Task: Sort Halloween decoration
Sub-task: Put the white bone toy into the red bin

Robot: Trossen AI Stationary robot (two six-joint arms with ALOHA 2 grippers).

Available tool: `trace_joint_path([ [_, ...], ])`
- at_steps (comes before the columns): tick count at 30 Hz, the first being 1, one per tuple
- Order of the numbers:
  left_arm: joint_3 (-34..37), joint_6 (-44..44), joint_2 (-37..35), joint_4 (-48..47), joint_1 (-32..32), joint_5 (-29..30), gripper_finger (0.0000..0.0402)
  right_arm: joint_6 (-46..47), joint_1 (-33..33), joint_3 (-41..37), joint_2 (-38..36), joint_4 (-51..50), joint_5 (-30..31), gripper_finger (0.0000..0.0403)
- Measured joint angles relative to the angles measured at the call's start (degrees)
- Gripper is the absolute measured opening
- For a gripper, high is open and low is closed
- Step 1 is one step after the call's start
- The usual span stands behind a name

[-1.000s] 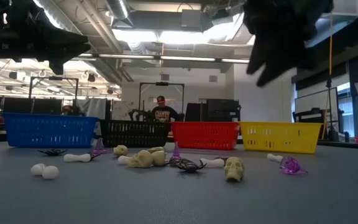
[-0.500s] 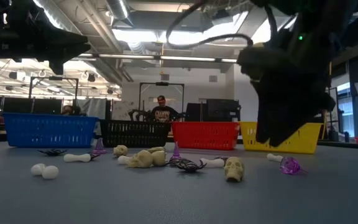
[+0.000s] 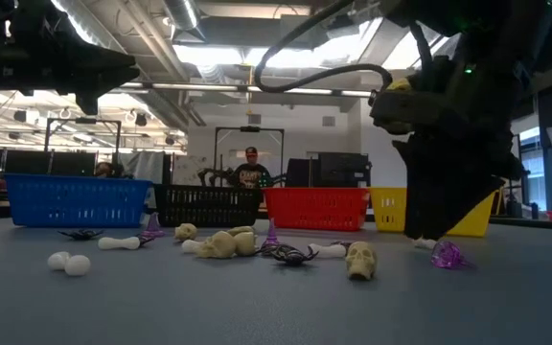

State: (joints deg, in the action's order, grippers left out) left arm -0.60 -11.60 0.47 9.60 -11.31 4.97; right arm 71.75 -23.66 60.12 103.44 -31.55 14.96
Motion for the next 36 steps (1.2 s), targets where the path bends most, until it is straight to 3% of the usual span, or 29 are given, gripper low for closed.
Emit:
trace_joint_path([
  [8, 0.0, -0.02, 0.0, 0.02, 0.0, 0.0, 0.0114, -1.61, 0.0, 0.01, 1.41, 1.08, -0.5, 0.0086],
  [23, -0.02, 0.04, 0.0, 0.09, -0.01, 0.02, 0.0114, -1.73, 0.0, 0.17, 2.51, 1.53, -1.55, 0.001],
  [31, -0.01, 0.02, 0.0, 0.09, -0.02, 0.02, 0.0114, -2.17, 0.07, 0.97, 2.67, 0.8, -1.74, 0.0016],
  [36, -0.02, 0.03, 0.0, 0.09, -0.02, 0.02, 0.0114, -7.7, 0.34, 5.02, 2.73, -3.34, -2.95, 0.0004],
])
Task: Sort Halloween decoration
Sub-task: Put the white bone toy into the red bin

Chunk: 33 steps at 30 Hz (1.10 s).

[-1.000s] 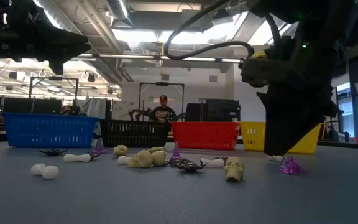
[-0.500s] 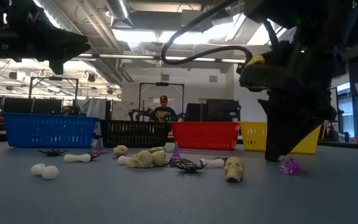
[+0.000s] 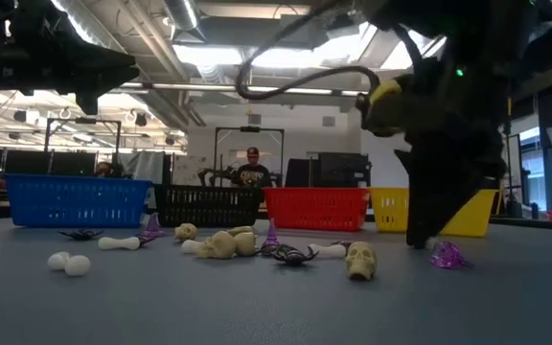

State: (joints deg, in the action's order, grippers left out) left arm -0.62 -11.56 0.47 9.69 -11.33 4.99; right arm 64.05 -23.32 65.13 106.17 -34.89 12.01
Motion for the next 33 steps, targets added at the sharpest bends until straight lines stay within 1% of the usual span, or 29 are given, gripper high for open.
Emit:
trace_joint_path([
  [3, 0.01, 0.05, 0.0, 0.01, 0.0, 0.0, 0.0114, -3.53, 1.03, 4.14, -0.64, -4.32, 0.42, 0.0005],
  [5, 0.01, 0.06, 0.0, 0.01, 0.01, 0.0, 0.0114, -7.86, 2.3, 7.16, -0.7, -6.08, 1.69, 0.0008],
  [8, 0.0, 0.08, 0.0, 0.01, 0.02, 0.0, 0.0114, -16.21, 4.81, 11.43, -0.7, -7.78, 4.5, 0.001],
  [13, 0.0, 0.1, 0.0, 0.03, 0.01, -0.06, 0.0114, -30.62, 10.57, 17.18, -0.79, -7.52, 8.34, 0.0011],
  [16, 0.0, 0.1, 0.0, 0.02, 0.0, -0.12, 0.0114, -38.95, 14.65, 18.82, -0.83, -7.19, 8.85, 0.0011],
  [21, 0.0, 0.1, 0.0, 0.22, 0.0, -1.22, 0.0114, -49.53, 21.01, 18.16, -0.85, -5.21, 8.25, 0.0012],
  [27, 0.0, 0.12, 0.0, 1.91, 1.24, -5.93, 0.0114, -54.61, 26.89, 17.26, -0.85, -5.42, 5.81, 0.0012],
  [33, -0.02, 0.17, 0.0, 3.32, 5.33, -7.19, 0.0114, -56.57, 30.97, 17.26, -0.59, -4.62, 2.99, 0.0012],
])
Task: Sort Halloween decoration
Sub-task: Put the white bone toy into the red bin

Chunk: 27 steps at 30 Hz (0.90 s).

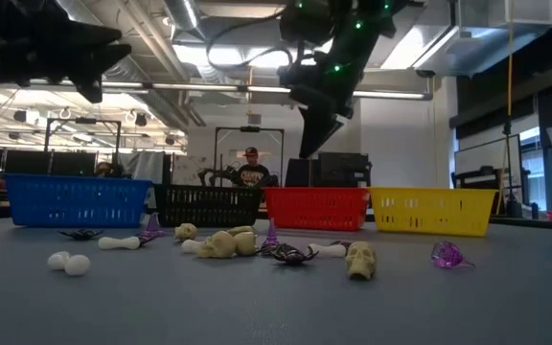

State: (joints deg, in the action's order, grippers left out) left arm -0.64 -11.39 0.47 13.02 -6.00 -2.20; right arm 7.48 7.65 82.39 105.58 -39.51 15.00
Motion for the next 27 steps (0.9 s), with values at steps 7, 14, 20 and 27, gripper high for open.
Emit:
trace_joint_path([
  [7, -0.82, 3.01, 3.27, -0.34, 6.74, 2.49, 0.0114, -0.52, 2.19, -0.02, 2.08, 0.46, -6.7, 0.0012],
  [14, -7.0, 8.78, 12.56, -1.63, 11.52, 7.12, 0.0114, -0.56, 2.13, -0.02, 2.32, 0.88, -6.62, 0.0012],
  [20, -12.66, 10.09, 22.12, -4.28, 13.98, 9.19, 0.0114, -0.56, 2.13, -0.02, 2.32, 0.88, -6.59, 0.0012],
  [27, -17.1, 10.07, 34.18, -4.63, 17.66, 10.43, 0.0114, -0.54, 2.13, -0.02, 2.32, 0.88, -6.55, 0.0016],
])
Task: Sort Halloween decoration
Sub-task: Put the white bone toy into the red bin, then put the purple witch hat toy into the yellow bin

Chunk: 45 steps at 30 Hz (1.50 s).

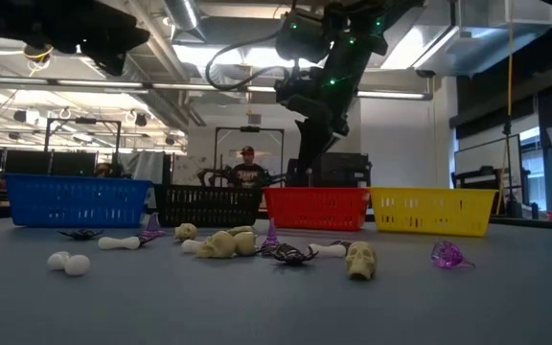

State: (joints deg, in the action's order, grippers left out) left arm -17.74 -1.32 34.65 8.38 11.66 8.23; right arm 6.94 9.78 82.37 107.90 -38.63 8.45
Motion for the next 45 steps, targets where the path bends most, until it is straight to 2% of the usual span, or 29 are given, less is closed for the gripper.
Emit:
trace_joint_path([
  [10, -5.58, -3.08, 13.39, -0.24, 4.37, 4.92, 0.0114, 0.0, 0.0, 0.0, 0.0, -0.02, 0.0, 0.0101],
  [14, -7.34, -4.93, 17.97, -0.26, 6.2, 6.65, 0.0114, 0.0, 0.0, 0.01, 0.0, -0.1, -0.04, 0.0118],
  [22, -7.73, -15.05, 25.67, -0.24, 8.63, 9.09, 0.0114, -1.58, -0.82, 0.03, -1.07, -2.1, -0.49, 0.0116],
  [30, -7.73, -21.78, 33.97, 0.96, 9.06, 9.72, 0.0114, -5.82, -4.9, 0.11, -7.1, -2.85, -0.48, 0.0115],
  [40, -7.73, -25.22, 42.37, 2.0, 9.14, 10.48, 0.0114, -5.95, -13.37, 0.11, -10.4, -3.47, -0.33, 0.0115],
  [45, -7.73, -25.32, 44.59, 1.99, 9.12, 12.02, 0.0114, -5.97, -17.15, 0.11, -10.4, -3.48, 2.17, 0.0115],
])
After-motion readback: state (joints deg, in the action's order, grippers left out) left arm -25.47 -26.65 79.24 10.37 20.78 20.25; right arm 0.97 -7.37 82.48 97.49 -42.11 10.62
